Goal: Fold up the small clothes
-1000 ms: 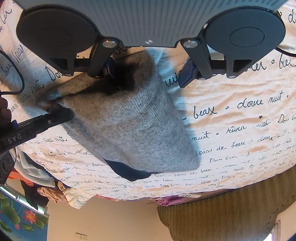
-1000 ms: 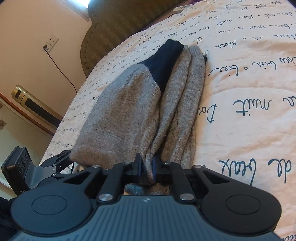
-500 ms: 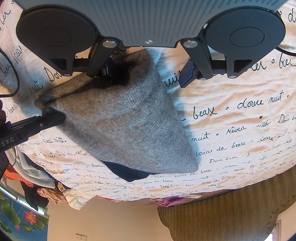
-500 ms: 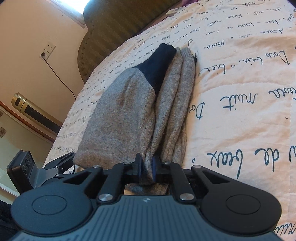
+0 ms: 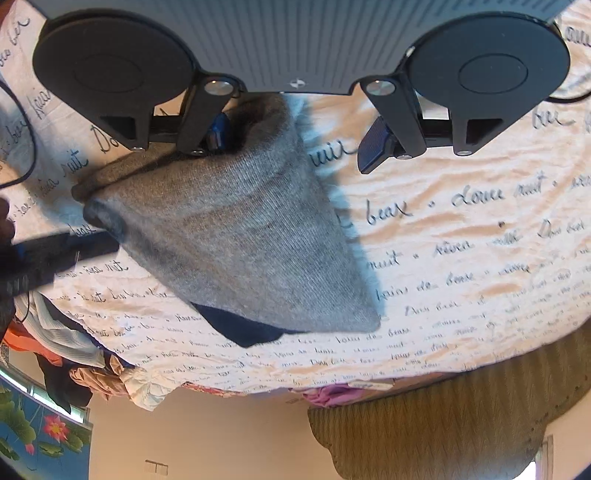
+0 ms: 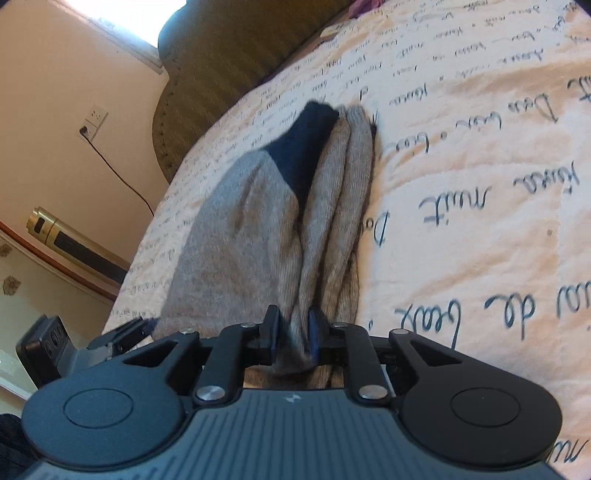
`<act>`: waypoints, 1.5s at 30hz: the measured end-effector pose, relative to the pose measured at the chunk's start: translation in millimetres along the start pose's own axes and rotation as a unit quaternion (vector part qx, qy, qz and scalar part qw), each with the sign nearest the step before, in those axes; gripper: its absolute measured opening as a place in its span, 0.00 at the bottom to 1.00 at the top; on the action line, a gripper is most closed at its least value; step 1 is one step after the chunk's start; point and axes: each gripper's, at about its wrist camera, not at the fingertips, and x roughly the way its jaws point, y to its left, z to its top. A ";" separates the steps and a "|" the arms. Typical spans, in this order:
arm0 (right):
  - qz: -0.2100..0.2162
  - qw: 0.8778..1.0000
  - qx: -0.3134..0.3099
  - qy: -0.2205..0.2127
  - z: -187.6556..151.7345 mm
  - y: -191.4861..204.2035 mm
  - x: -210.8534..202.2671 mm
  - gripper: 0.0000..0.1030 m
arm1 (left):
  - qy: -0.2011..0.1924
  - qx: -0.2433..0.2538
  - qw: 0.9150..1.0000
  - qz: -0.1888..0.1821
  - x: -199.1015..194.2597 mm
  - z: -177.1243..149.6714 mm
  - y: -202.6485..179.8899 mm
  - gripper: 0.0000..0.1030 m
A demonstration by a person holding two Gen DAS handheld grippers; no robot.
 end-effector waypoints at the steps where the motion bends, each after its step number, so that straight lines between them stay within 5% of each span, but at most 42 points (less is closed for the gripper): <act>1: 0.013 1.000 0.001 -0.024 8.4 -0.9 -7.7 0.21 | -0.006 0.003 1.000 0.004 -0.9 0.1 0.1 0.70; 5: 0.038 0.995 0.027 -0.086 56.0 -7.6 -9.9 0.35 | -0.001 0.013 1.000 0.007 5.0 -1.4 -5.8 0.70; 12: -0.009 0.998 0.037 -0.040 125.4 -8.6 75.7 0.35 | -0.064 0.023 0.997 -0.025 -14.0 -1.7 -16.7 0.72; 15: -0.027 0.999 0.019 -0.024 131.4 -6.0 101.9 0.34 | -0.066 0.036 0.997 -0.022 -7.8 0.4 -21.8 0.72; 17: -0.036 0.999 0.006 -0.020 130.7 -5.2 109.6 0.19 | -0.052 0.040 0.998 -0.007 6.2 0.2 -22.6 0.70; 18: -0.038 0.999 0.005 -0.017 129.9 -5.8 111.1 0.14 | -0.036 0.041 0.998 0.006 14.6 -0.8 -21.9 0.53; 21: -0.044 0.998 -0.006 -0.034 129.7 -1.3 100.0 0.09 | -0.021 0.000 1.000 0.009 22.8 0.7 -9.7 0.30; 24: -0.059 0.996 -0.039 -0.053 126.7 7.1 80.8 0.08 | -0.018 0.008 1.000 0.009 24.2 -3.0 -6.2 0.29; 26: -0.083 0.996 -0.011 -0.018 122.2 -18.2 93.4 0.08 | -0.023 0.010 1.000 0.009 25.4 -5.5 -5.5 0.29; 32: -0.019 0.997 0.046 -0.061 124.2 -25.3 67.6 0.22 | -0.020 0.024 0.999 -0.014 3.8 -4.8 6.3 0.32; 34: -0.026 0.996 0.030 -0.085 123.9 -17.2 48.5 0.24 | -0.017 0.014 0.998 -0.053 -13.9 -1.4 21.2 0.43; 37: -0.051 0.990 -0.026 -0.125 121.1 11.3 25.4 0.24 | -0.030 0.000 0.993 -0.114 -34.7 20.6 42.2 0.45; 40: -0.024 0.990 -0.050 -0.131 124.8 37.9 32.4 0.31 | -0.073 -0.029 0.985 -0.154 -39.5 61.6 46.7 0.58; 42: -0.004 0.992 -0.050 -0.112 129.9 48.2 54.9 0.44 | -0.072 -0.061 0.972 -0.217 -31.3 87.9 47.9 0.81; 44: -0.020 0.994 -0.048 -0.098 133.1 52.7 79.9 0.56 | -0.049 -0.103 0.945 -0.307 -20.4 106.7 47.7 0.83; 45: -0.036 0.995 -0.043 -0.085 135.1 52.8 91.7 0.56 | -0.050 -0.110 0.939 -0.322 -16.8 111.2 45.3 0.84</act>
